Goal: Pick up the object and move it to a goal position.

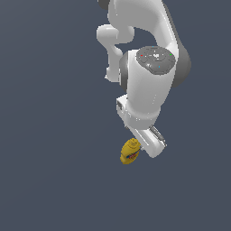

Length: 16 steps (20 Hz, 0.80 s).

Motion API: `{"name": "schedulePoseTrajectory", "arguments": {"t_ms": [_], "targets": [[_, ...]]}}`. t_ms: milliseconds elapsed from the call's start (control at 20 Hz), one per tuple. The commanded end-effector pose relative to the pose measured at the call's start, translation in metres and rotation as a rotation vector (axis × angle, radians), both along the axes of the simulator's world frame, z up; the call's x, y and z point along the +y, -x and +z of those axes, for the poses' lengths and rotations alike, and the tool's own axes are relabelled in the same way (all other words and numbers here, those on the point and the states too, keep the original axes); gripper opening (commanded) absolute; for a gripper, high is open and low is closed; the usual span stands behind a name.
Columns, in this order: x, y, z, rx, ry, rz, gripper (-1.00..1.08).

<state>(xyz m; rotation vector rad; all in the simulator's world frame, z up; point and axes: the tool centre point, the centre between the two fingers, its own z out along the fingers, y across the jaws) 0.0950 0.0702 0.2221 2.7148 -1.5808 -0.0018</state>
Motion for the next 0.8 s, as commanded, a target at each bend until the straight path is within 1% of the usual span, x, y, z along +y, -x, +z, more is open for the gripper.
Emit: {"name": "schedulePoseTrajectory", "arguments": {"t_ms": [0,350,750], "targets": [[0.000,-0.002,-0.001,-0.001,0.000,-0.014,1.00],[0.000,-0.001,-0.007,0.000,0.000,-0.012,1.00],[0.000,0.000,-0.043,-0.001,0.001,-0.016,1.00]]}}
